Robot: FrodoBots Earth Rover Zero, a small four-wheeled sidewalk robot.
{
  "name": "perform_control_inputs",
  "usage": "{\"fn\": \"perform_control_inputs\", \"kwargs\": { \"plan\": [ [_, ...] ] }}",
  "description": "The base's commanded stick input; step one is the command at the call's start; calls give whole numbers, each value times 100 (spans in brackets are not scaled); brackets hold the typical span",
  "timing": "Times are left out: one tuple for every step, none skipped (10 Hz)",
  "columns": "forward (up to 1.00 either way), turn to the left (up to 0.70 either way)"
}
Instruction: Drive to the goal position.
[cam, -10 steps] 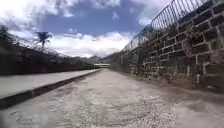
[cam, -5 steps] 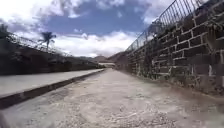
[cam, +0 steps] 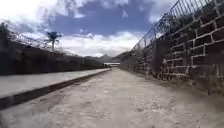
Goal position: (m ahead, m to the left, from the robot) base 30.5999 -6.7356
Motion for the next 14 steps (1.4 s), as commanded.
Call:
{"fn": "perform_control_inputs", "kwargs": {
  "plan": [
    [100, 0],
    [100, 0],
    [100, 0],
    [100, 0],
    [100, 0],
    [100, 0],
    [100, 0],
    [100, 0],
    [100, 0],
    [100, 0],
    [100, 0],
    [100, 0],
    [100, 0],
    [100, 0]
  ]
}}
